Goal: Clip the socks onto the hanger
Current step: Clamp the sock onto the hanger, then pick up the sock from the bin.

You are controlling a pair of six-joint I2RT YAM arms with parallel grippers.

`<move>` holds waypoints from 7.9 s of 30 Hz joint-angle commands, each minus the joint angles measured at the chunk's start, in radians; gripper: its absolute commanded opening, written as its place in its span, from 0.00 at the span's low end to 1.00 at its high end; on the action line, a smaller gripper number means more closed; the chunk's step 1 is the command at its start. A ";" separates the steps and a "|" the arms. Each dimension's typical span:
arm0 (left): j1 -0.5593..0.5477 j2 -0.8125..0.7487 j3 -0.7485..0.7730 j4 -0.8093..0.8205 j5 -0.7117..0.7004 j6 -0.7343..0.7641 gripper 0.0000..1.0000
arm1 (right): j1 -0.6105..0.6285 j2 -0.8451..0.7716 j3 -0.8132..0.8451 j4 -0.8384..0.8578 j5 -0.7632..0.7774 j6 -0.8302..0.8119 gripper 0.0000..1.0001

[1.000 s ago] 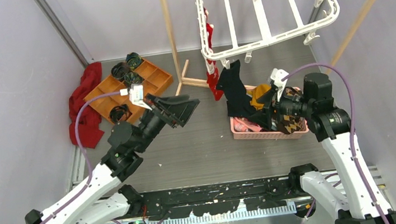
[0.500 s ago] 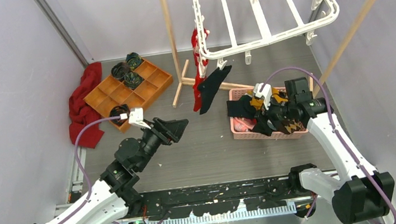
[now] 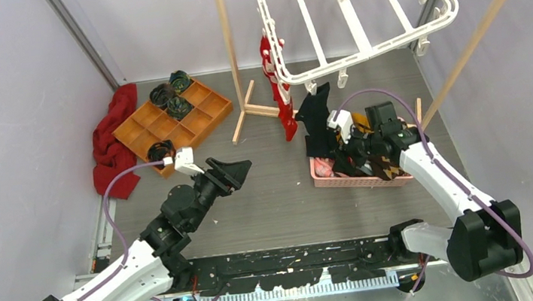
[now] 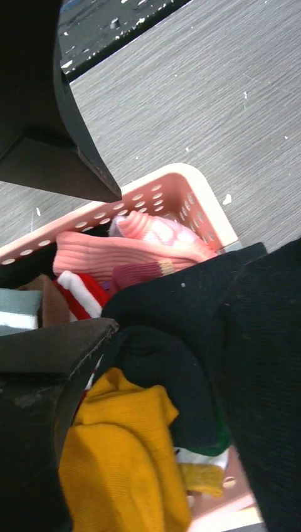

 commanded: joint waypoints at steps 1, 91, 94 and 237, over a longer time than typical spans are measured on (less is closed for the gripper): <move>-0.003 0.015 0.012 0.011 -0.028 -0.019 0.66 | 0.036 0.019 0.006 0.136 -0.039 -0.002 0.73; -0.003 0.178 0.039 0.346 0.353 0.091 0.64 | 0.015 -0.129 -0.019 0.148 -0.288 0.242 0.12; -0.003 0.186 0.044 0.348 0.359 0.096 0.64 | -0.026 -0.111 -0.029 0.165 -0.264 0.275 0.11; -0.437 0.375 0.623 -0.086 0.184 0.684 0.57 | 0.143 -0.436 0.265 0.002 -0.289 0.351 0.01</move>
